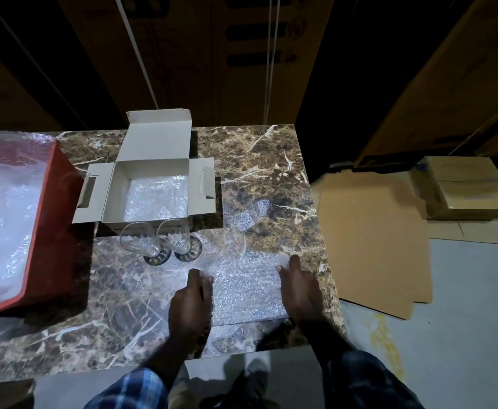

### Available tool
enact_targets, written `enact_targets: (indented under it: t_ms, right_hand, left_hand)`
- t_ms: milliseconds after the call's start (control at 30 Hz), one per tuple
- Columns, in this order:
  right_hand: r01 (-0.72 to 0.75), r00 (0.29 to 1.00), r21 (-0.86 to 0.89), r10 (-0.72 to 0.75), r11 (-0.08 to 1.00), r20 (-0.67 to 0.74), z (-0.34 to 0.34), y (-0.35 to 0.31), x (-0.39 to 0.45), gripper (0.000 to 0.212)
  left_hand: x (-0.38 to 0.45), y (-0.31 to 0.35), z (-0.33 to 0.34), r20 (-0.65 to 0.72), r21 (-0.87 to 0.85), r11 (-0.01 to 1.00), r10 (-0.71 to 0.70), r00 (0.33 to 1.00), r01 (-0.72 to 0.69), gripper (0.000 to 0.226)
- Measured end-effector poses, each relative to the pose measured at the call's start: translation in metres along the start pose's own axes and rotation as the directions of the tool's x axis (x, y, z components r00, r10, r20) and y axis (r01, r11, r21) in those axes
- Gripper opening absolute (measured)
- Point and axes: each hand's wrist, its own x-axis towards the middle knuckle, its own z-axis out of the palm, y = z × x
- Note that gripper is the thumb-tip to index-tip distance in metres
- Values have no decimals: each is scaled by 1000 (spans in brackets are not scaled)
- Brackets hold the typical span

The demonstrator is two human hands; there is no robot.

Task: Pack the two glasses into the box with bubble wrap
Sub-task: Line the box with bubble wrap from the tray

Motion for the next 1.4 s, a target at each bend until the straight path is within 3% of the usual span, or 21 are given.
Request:
enact_targets:
  t_ms: [100,167,233,367,467,667,833,933,1033,1200,1400]
  right_hand:
    - [7,991,-83,-18,997,-131,-2,-4,-7,40]
    - [91,954,-231,-151,969,-260,2,-8,-12,37]
    - [186,902,-357,-303,915,-308,14,-15,-17,37]
    - [469,830,-296,-530,832,-174,62,-21,-34,45]
    - [495,846,-248,-527,833,-83,82,-20,-40,49]
    - [461,871,-268,-490,846,-48,74,-5,-43,61]
    - [318,928,-296,-360,901,-100,56,21,-42,76]
    - [273,930,-321,-334,907,-152,51,29,-40,78]
    - [331,910,-348,-395,877,-130,47,27,-42,78]
    - [516,835,-316,-550,796,-22,58,11,-50,67]
    - [402,872,-375,-474,836,-123,53,44,-48,74]
  left_hand:
    - [-6,7,-8,-42,-49,996,-75,996,72,40]
    - [-10,9,-14,-131,15,999,36,991,-34,48]
    - [-18,9,-14,-161,192,963,223,961,-191,49]
    - [-24,2,3,15,273,834,494,869,-479,45]
    - [-19,-8,16,166,212,760,591,789,-614,56]
    - [-13,-14,16,306,290,758,505,807,-584,57]
    - [-5,-38,-1,310,376,782,399,863,-497,72]
    - [0,-47,-15,334,409,764,384,861,-499,75]
    - [-2,-41,-18,320,386,774,399,860,-502,74]
    - [-13,-22,5,418,298,705,510,752,-644,68]
    - [-10,-41,-5,384,375,734,433,815,-567,77]
